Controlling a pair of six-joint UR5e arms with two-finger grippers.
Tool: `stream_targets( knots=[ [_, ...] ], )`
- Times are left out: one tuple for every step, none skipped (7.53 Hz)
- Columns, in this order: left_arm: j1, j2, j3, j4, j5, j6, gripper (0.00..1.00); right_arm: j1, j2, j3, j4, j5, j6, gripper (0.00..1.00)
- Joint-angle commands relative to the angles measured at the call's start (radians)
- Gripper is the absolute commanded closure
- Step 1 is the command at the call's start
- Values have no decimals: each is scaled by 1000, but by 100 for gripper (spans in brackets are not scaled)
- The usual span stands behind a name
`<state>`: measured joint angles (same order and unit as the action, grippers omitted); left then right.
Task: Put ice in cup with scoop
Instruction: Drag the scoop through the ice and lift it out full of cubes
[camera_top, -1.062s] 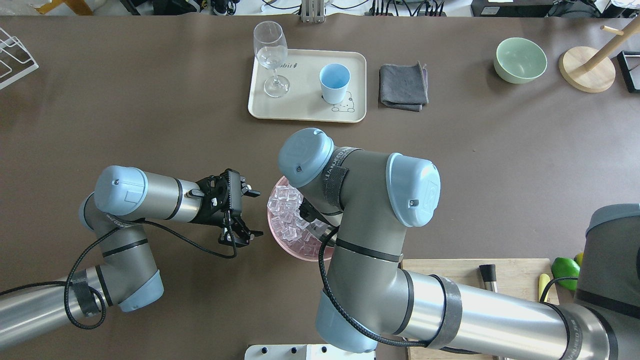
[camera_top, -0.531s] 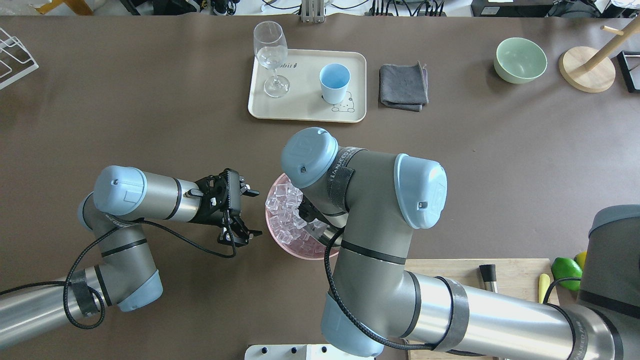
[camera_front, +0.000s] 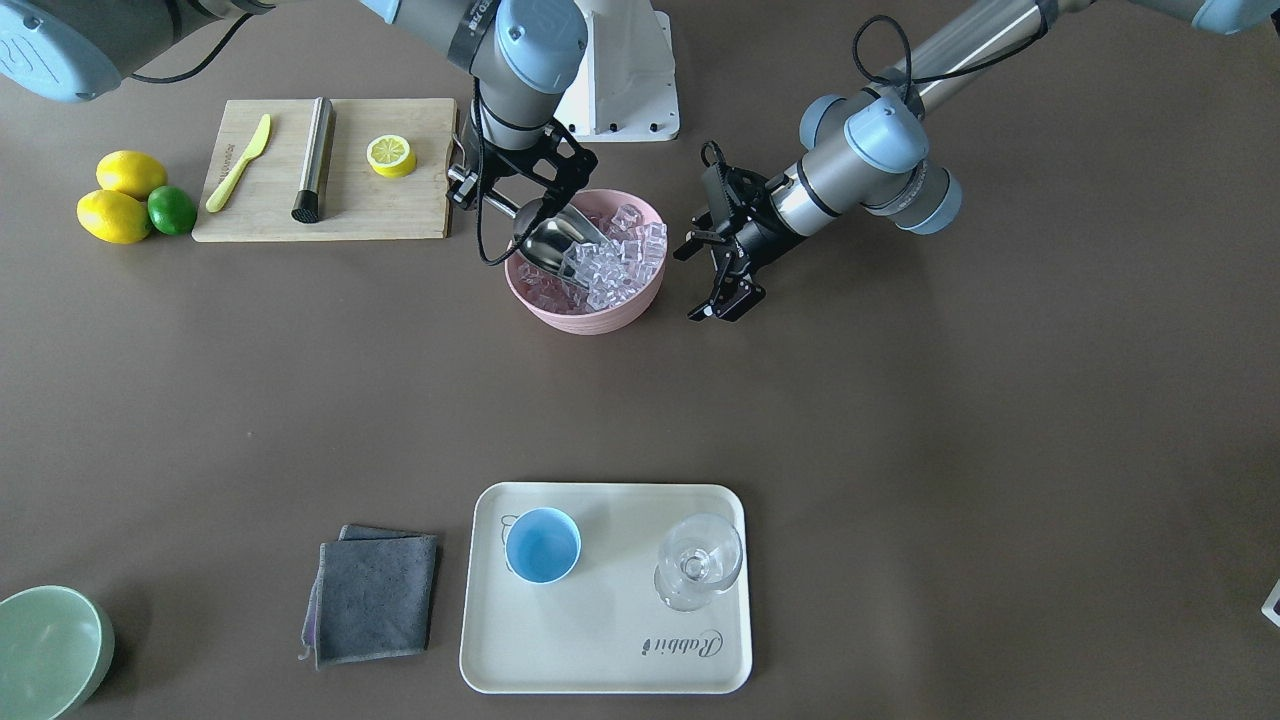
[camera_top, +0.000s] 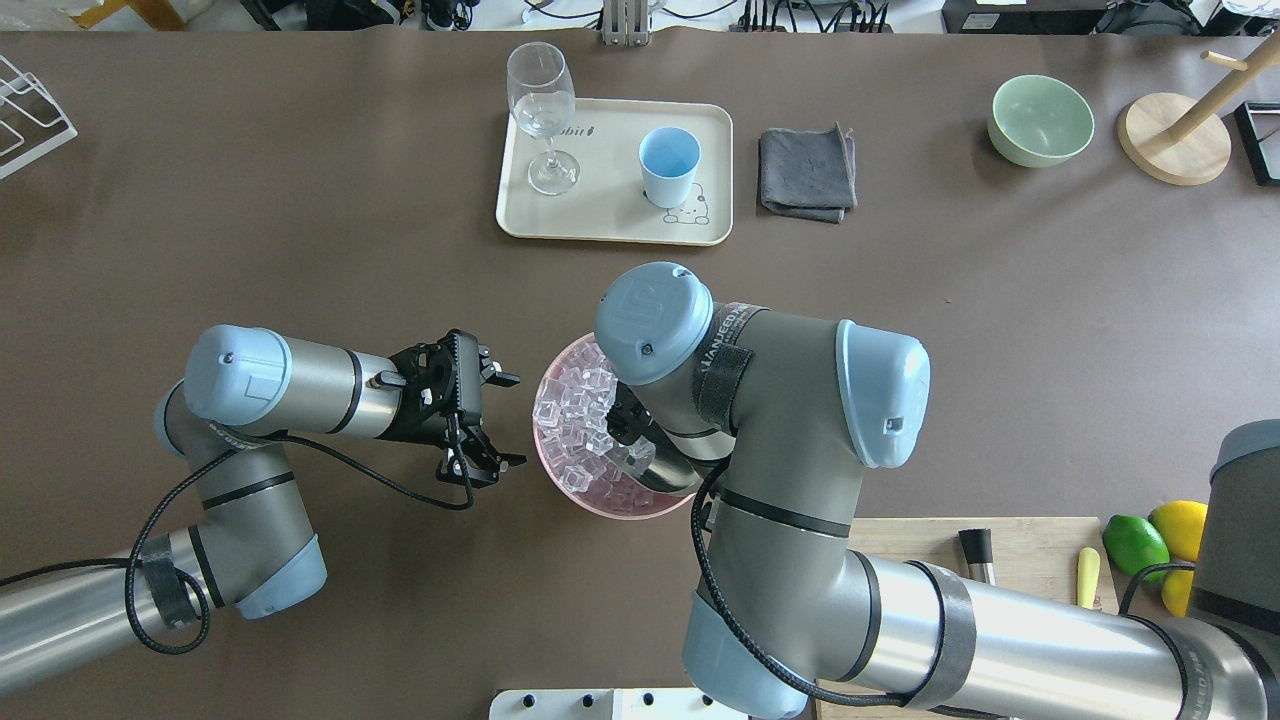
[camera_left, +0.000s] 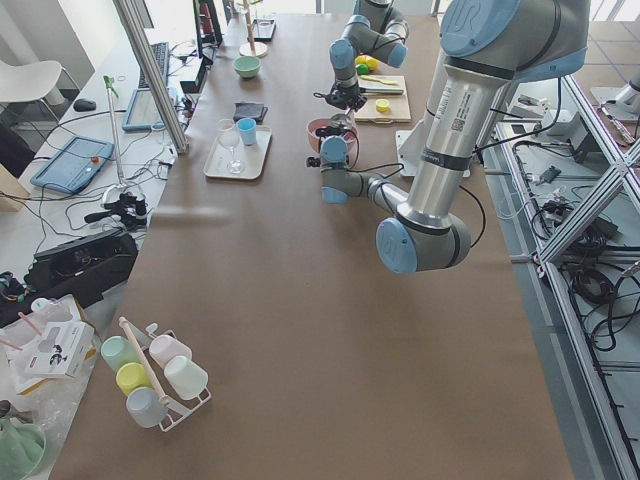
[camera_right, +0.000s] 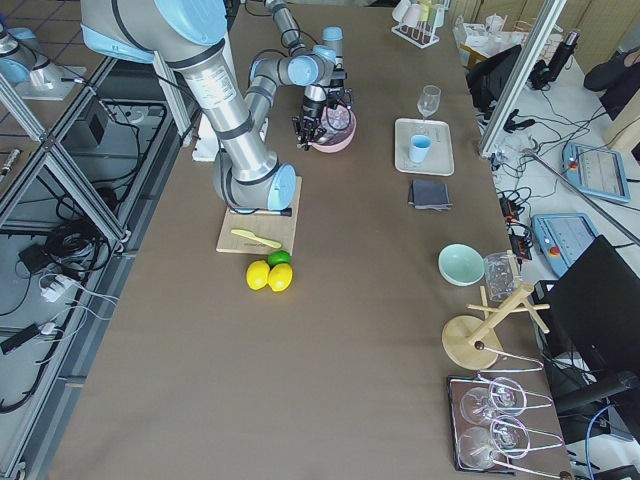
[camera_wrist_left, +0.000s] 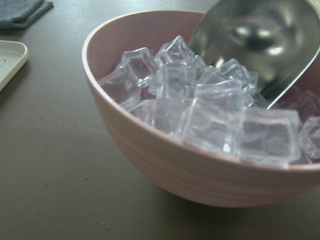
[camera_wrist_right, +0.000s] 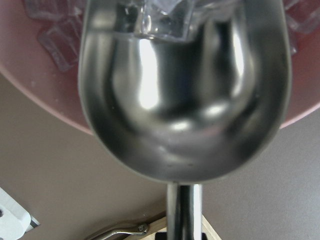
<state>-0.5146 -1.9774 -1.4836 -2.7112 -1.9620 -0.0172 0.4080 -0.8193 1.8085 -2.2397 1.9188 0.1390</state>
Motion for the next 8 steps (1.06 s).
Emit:
stream_targets(
  knots=[
    [-44, -11, -4, 4, -11, 0, 2, 0, -9, 9, 29, -1, 10, 100],
    [-54, -12, -6, 5, -20, 5, 1, 0, -14, 27, 32, -1, 10, 100],
    [-74, -11, -4, 7, -55, 5, 2, 0, -24, 49, 35, -4, 10, 100],
    [-96, -11, -4, 27, -81, 5, 2, 0, -30, 63, 37, -7, 8, 100],
    [-100, -12, -6, 33, -84, 6, 2, 0, -35, 83, 37, -23, 8, 100],
    [-97, -14, -7, 36, -86, 6, 1, 0, -40, 104, 41, -38, 8, 100],
    [-97, -12, -16, 50, -86, 6, 2, 0, -63, 130, 81, -43, 16, 100],
    [-97, -11, -21, 60, -86, 8, 2, 0, -93, 156, 127, -56, 43, 100]
  ],
)
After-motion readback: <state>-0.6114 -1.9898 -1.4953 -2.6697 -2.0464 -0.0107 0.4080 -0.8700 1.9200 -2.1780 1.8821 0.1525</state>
